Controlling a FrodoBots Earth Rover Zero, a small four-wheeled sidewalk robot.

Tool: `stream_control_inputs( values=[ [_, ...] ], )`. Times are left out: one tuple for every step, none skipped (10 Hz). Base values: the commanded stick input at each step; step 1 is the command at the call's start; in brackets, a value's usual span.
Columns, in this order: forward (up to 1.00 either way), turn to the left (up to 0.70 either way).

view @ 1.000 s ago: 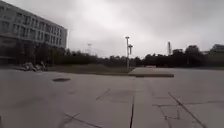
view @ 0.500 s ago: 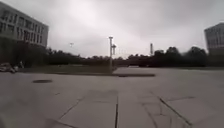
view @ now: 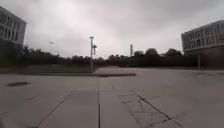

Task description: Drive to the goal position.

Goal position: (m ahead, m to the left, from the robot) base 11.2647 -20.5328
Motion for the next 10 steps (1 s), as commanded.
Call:
stream_control_inputs(
  values=[
    [0.00, -0.69],
    [0.00, -0.69],
    [0.00, -0.69],
    [0.00, -0.69],
    [0.00, -0.69],
    [0.00, -0.69],
    [0.00, -0.69],
    [0.00, -0.69],
    [0.00, -0.69],
    [0.00, -0.69]
  ],
)
